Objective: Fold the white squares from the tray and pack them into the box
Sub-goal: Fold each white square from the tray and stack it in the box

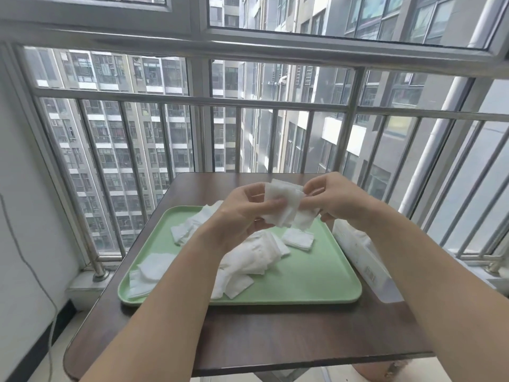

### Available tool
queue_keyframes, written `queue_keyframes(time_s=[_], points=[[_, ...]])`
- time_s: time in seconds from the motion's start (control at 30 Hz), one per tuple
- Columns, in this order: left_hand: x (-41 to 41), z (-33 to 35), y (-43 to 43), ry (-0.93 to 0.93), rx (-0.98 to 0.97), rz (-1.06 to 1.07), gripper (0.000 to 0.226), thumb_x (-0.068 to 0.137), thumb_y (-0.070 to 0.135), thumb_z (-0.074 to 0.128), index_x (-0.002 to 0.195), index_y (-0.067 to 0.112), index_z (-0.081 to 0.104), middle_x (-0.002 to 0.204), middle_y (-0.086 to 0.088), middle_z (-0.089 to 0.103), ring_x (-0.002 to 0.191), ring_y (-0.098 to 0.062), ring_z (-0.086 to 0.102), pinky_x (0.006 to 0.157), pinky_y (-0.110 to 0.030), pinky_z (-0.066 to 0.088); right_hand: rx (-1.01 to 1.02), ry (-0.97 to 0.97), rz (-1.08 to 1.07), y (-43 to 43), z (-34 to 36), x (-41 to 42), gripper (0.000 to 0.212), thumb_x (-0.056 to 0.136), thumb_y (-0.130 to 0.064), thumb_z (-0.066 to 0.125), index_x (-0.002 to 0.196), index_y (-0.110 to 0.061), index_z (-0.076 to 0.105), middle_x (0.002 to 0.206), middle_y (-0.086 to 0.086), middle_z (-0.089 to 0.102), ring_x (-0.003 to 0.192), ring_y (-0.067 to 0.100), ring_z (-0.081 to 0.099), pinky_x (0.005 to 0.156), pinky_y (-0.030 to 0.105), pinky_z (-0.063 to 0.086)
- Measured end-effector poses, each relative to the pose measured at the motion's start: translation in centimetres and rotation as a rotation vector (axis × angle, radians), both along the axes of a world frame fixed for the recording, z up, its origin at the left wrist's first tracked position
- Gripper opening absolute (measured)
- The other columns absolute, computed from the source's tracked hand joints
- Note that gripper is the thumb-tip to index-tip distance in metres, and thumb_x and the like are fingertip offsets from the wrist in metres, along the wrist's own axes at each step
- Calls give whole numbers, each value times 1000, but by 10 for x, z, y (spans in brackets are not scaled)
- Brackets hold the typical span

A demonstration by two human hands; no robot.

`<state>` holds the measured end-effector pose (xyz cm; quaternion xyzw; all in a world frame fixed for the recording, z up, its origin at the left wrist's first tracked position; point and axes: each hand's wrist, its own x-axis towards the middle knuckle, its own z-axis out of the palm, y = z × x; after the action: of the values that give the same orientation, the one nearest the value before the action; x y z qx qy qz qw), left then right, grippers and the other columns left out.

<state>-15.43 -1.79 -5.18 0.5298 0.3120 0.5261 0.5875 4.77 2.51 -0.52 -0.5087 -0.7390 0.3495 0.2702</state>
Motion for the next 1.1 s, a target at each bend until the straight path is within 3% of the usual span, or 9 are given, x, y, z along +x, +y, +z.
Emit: queue_keyframes(time_s=[0.13,0.23,0.37,0.6,0.73,0.87,0.97,1.03,1.1], points=[[5,1,-2,44,-62,129,28,91,11,71,118,6,68,103,-12,73,85,-23,72,67,-27,59,108,100,-49,-4,17,11,15,88,-19,76,97,-9,70,87,5,74,74,18,67,56,25,53],[5,1,-2,60,-130,199,24,95,11,63,119,7,67,110,-18,73,84,-29,75,57,-23,56,175,219,-3,-12,36,23,22,85,-21,77,100,-7,71,89,9,77,78,20,70,67,33,58],[13,-1,-6,123,-117,123,17,95,13,65,112,10,70,110,-15,75,93,-34,75,59,-22,58,51,171,209,-21,41,9,24,80,-18,79,97,-5,72,92,16,76,74,18,69,67,32,56],[14,0,-3,37,-162,50,31,105,22,48,119,3,68,125,-29,64,106,-41,68,61,-28,59,124,-20,166,-9,22,-16,24,74,-14,87,92,-7,73,84,10,77,68,15,67,61,27,54],[12,0,0,50,-203,-8,50,104,45,44,126,5,65,122,-22,69,113,-39,67,69,-31,59,167,-59,124,-3,14,-20,29,70,-16,90,89,-5,71,80,11,76,65,16,67,55,24,54],[12,-3,-3,145,-50,-5,25,96,14,65,121,11,68,121,-16,71,109,-30,71,82,-32,57,318,-150,2,4,9,-24,34,77,-36,85,85,-8,68,78,4,69,64,13,60,60,29,52],[10,-4,0,118,-138,182,26,92,0,61,116,10,67,116,-16,73,97,-26,75,72,-29,59,163,-67,-81,14,2,-21,37,97,-38,61,103,-2,65,85,7,67,66,16,58,61,30,51],[6,-6,4,76,-205,286,29,91,-2,56,115,8,66,114,-16,73,90,-24,76,64,-28,58,90,-242,-64,19,-11,-19,24,100,-22,57,115,-6,66,99,8,71,79,19,66,71,32,58],[3,-6,7,33,-230,336,29,90,-3,52,112,7,67,109,-15,74,89,-24,76,62,-28,56,65,-534,12,23,-27,-23,30,94,-14,61,124,-14,67,117,6,69,100,22,67,84,32,56]])
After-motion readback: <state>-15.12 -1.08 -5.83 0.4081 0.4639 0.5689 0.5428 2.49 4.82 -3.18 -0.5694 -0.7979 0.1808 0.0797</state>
